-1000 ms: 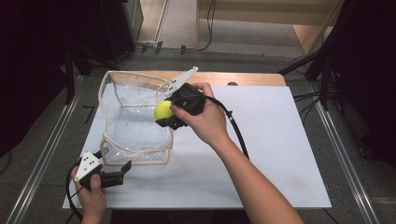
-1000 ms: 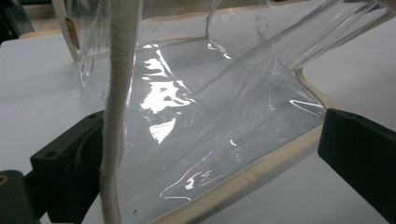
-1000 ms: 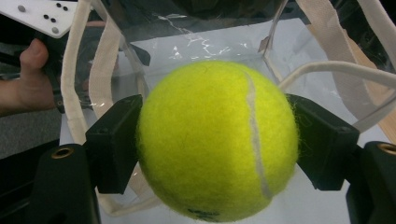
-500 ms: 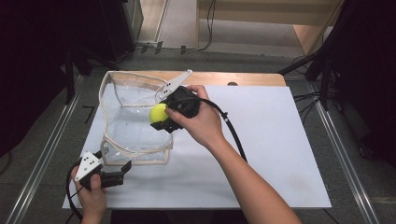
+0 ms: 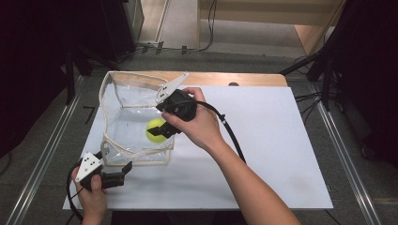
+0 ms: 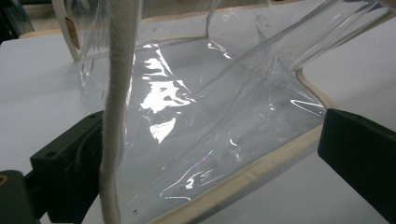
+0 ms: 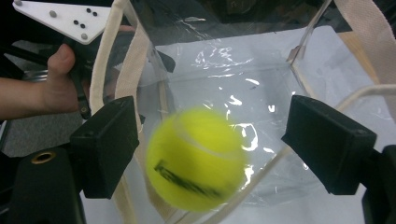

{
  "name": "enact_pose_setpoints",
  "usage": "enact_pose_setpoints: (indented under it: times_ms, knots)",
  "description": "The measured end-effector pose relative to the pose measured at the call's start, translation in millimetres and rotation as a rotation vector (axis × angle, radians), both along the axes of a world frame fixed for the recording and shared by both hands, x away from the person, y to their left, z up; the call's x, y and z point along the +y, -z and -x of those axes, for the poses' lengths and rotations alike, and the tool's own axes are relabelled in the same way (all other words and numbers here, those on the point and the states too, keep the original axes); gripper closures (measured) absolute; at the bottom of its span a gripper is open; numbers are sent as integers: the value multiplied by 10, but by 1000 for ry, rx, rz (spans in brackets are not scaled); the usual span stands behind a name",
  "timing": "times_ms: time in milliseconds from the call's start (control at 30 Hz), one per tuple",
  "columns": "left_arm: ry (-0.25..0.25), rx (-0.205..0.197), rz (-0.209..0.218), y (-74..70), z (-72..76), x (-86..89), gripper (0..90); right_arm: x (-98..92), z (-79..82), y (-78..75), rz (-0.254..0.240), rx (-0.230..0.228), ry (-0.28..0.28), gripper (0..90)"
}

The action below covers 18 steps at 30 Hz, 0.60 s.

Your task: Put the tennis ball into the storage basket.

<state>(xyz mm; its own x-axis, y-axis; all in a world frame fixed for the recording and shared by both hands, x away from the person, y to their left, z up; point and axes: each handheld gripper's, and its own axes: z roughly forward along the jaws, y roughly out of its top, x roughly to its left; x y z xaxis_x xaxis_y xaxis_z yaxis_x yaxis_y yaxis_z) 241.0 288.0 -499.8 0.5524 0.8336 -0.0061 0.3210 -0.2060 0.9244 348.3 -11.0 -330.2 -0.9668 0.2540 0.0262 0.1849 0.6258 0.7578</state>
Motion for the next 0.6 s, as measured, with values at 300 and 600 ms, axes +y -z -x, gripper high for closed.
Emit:
enact_pose_setpoints:
  times_ms: [300,600]
  knots:
    - [-5,-2,-3,-1,0,-3,0,-126,-9,43,-12,6,28,143]
    - [-4,-2,-2,1,0,-4,0,-368,-22,138,-11,20,72,125]
